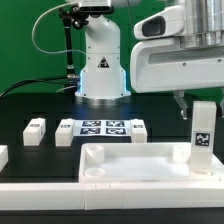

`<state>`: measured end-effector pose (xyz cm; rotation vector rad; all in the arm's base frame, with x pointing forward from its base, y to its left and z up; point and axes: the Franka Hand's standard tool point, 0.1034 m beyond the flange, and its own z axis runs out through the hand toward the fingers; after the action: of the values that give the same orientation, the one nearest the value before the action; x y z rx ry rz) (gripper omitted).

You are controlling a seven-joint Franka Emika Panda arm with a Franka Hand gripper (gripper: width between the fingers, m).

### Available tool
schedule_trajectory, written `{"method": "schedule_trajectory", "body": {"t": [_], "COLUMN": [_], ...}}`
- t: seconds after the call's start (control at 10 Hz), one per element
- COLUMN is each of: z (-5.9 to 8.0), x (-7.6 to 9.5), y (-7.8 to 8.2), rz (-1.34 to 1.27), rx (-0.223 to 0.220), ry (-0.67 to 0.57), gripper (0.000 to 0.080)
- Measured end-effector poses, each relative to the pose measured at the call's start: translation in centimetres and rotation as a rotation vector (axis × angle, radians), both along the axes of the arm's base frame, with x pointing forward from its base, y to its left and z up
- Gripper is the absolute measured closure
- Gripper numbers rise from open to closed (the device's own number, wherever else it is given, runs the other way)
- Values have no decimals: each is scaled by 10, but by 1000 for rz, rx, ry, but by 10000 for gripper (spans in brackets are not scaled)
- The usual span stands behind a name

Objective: Assemble desk

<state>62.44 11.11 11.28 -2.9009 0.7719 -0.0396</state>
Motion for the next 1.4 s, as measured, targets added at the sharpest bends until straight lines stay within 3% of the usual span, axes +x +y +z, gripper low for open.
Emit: {"method": "schedule_trajectory", "body": {"t": [0.1,0.3,0.6,0.7,0.8,0.9,1.0,1.4], "z": [-1,-1,-1,-1,-1,-1,-1,-4], "x": [0,5,5,5,5,5,7,7], "y": [3,2,3,3,3,0,-9,-9], "rz": [-135,-419,-515,-492,-438,-273,-74,335], "rx": [12,79,101,100,95,81,61,28], "ry": [12,19,35,31,22,-7,-38,-75], "gripper": [502,502,502,391,256,256,172,150]}}
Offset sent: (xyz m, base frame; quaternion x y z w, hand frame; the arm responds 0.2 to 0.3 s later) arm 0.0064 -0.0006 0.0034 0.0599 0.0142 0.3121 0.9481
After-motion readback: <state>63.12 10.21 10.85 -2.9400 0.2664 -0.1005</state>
